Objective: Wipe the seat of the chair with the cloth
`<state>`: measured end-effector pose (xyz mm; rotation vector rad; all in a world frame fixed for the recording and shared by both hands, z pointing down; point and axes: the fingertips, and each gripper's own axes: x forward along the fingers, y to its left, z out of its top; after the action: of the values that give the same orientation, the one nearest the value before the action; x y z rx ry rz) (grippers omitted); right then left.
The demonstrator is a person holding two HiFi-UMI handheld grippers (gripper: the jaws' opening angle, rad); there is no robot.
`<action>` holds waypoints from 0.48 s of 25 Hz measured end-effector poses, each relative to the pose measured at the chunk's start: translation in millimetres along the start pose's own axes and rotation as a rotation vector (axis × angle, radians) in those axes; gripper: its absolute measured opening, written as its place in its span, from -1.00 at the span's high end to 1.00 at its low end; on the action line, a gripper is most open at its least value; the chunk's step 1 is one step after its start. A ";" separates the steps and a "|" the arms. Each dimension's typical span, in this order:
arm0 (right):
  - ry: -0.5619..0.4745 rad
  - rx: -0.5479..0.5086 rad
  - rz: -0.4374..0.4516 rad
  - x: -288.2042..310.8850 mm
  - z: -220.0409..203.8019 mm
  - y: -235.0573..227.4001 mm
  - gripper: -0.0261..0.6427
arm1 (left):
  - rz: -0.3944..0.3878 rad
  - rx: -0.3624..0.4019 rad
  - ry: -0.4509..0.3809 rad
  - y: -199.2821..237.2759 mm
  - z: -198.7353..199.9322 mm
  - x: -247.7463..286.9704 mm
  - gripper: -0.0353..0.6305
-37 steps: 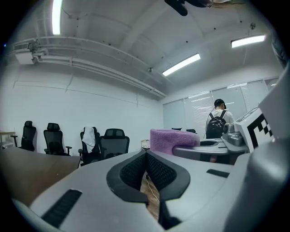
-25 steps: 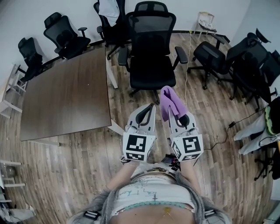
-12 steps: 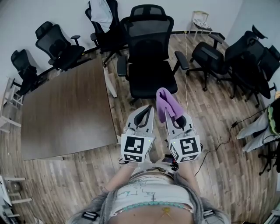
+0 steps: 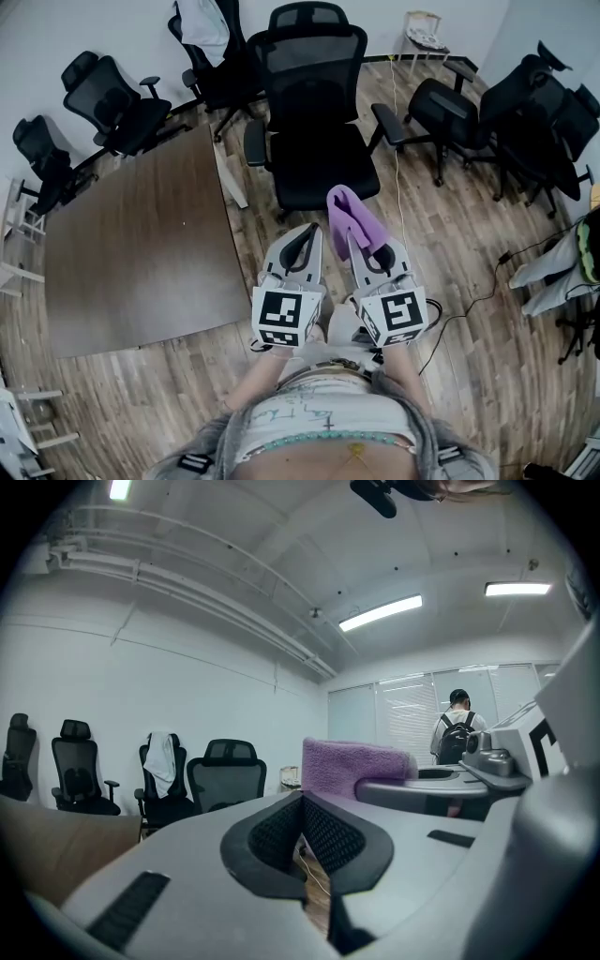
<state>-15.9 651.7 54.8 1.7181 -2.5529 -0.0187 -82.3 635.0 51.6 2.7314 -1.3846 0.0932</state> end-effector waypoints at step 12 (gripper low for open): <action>-0.007 -0.010 0.110 79.9 15.7 -74.6 0.78 | 0.037 0.012 0.004 10.3 24.2 104.8 0.87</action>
<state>22.2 549.2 39.5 1.5744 -2.6439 -0.0318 -28.3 542.5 37.3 2.7140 -1.4389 0.1098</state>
